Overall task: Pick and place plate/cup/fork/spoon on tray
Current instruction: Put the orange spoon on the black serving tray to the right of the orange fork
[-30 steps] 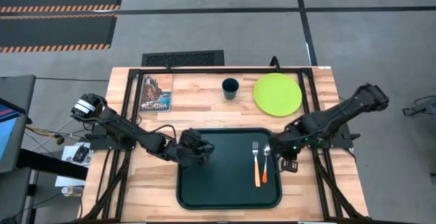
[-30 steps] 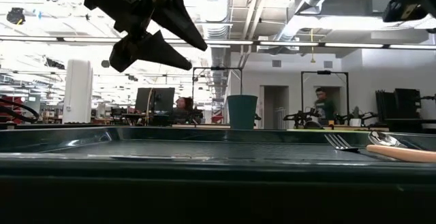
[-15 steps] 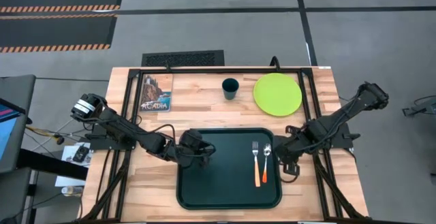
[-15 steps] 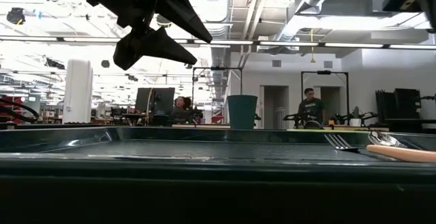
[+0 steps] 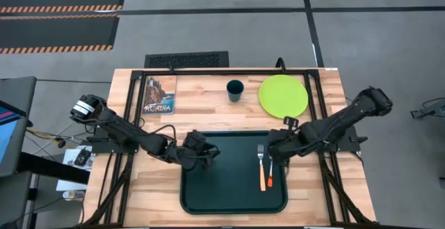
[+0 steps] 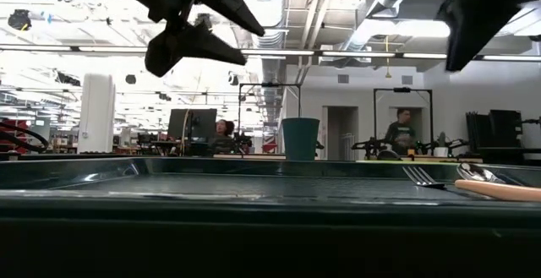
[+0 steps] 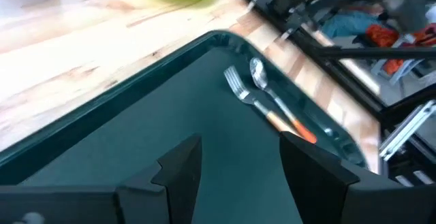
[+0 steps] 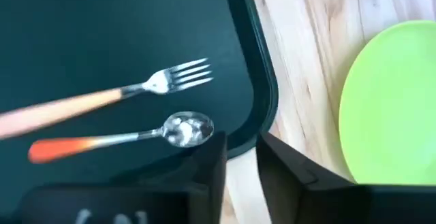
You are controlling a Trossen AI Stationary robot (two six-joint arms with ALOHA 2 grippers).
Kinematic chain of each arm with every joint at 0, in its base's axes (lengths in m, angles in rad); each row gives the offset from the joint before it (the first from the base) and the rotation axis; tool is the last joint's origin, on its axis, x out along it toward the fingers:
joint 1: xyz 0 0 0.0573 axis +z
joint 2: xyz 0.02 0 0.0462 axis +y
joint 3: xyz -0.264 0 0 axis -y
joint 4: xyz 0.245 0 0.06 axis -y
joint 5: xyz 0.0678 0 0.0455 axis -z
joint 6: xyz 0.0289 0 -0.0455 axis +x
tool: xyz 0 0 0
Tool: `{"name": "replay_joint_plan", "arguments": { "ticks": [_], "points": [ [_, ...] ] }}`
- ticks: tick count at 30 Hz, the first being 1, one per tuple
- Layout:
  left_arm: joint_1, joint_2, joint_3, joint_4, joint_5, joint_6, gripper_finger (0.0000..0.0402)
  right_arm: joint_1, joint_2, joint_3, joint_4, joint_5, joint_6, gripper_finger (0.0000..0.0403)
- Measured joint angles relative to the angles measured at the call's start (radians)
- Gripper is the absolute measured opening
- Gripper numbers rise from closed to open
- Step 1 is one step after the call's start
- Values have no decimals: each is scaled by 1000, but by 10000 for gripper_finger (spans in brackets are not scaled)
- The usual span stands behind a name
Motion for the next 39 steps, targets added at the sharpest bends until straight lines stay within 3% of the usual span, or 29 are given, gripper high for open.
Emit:
{"name": "replay_joint_plan", "arguments": {
  "ticks": [8, 11, 14, 19, 26, 32, 39],
  "points": [
    [10, -57, 0, -5, 19, 105, 184, -141, 158, 0, -5, 33, -90, 201],
    [19, -90, 0, -19, 41, 168, 184, -166, 190, -1, 2, -36, -91, 216],
    [38, -133, 0, -19, 80, 211, 184, -137, 192, 0, 7, -84, -88, 218],
    [56, -193, 0, -14, 76, 204, 184, -62, 171, -12, -22, -13, -68, 205],
    [59, -239, 0, -10, 36, 212, 184, -28, 74, -218, 222, -76, -36, 191],
    [82, -244, 0, -12, 18, 251, 184, -67, 15, -337, 255, -64, -4, 187],
    [135, -244, 0, -23, 28, 290, 184, -133, 9, -372, 300, -68, -53, 185]
  ]
}}
